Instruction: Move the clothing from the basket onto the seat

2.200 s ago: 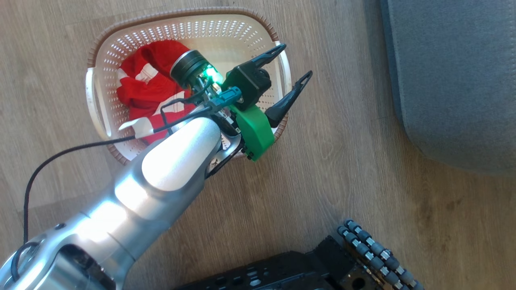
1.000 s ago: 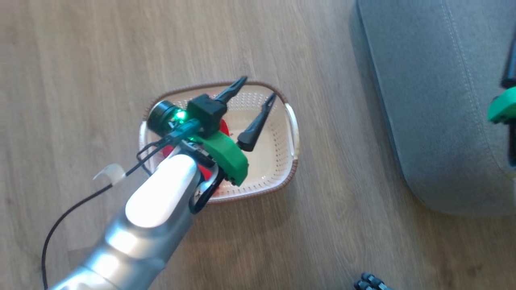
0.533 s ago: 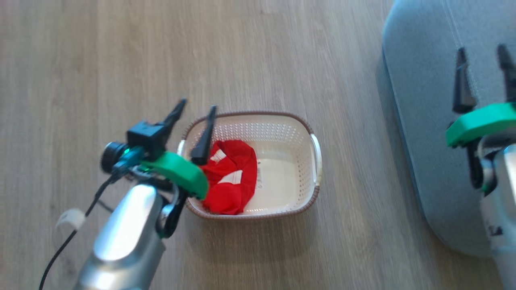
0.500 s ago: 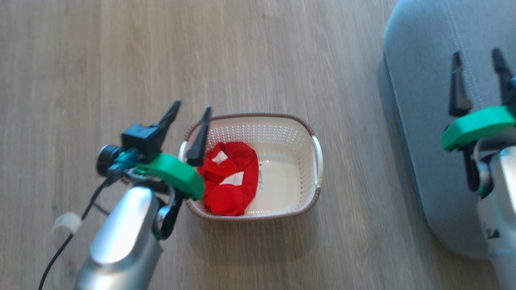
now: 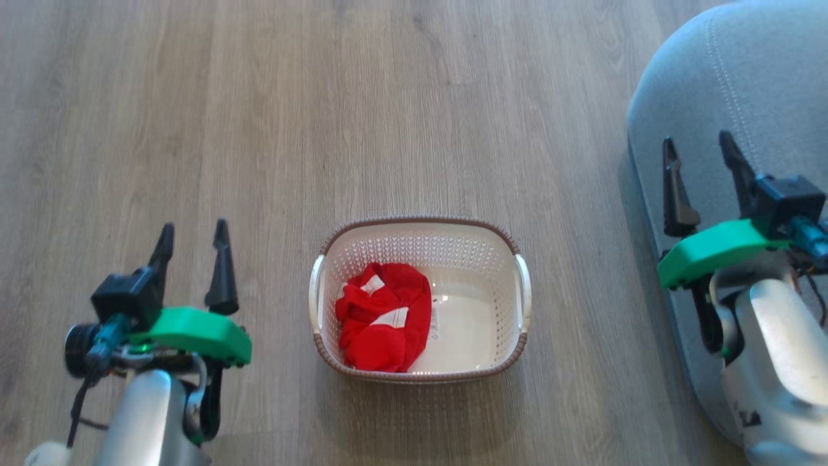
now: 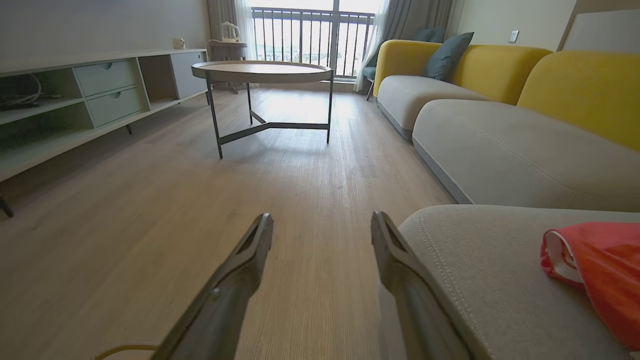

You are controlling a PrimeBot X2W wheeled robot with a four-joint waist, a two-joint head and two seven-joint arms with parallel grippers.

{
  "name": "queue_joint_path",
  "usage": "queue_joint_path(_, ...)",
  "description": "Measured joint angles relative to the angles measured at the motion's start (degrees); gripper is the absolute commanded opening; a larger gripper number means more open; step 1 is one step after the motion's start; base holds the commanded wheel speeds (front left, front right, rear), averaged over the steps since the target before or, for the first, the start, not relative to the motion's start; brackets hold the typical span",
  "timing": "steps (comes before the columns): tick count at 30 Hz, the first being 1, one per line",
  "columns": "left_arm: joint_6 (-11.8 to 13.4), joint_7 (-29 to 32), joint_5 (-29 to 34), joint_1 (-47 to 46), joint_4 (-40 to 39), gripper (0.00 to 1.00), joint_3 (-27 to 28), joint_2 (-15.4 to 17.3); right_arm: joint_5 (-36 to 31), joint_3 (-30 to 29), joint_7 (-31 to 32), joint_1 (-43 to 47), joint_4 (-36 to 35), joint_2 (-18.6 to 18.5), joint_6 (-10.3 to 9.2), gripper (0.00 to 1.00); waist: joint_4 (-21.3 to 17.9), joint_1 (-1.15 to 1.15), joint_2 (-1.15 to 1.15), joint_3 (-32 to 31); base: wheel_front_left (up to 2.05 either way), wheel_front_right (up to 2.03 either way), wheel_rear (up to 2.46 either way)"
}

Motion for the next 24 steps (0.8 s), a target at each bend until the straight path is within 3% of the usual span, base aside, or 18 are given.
queue_joint_path(13, -2.08, 0.0, 3.04, 6.59, -2.75, 1.0, 7.35, -2.19, 0.0, -0.26, 0.0, 6.62, -0.4, 2.19, 0.0, 1.0, -0.37, 0.0, 0.0, -3.95, 0.0, 0.0, 0.0)
queue_joint_path(24, -2.57, 0.0, 4.79, 11.88, -4.77, 1.0, 7.6, -2.63, 0.24, -3.72, 0.0, 12.63, -1.83, 4.2, 0.0, 1.0, -0.96, 0.0, 0.0, -7.21, 0.0, 0.0, 0.0)
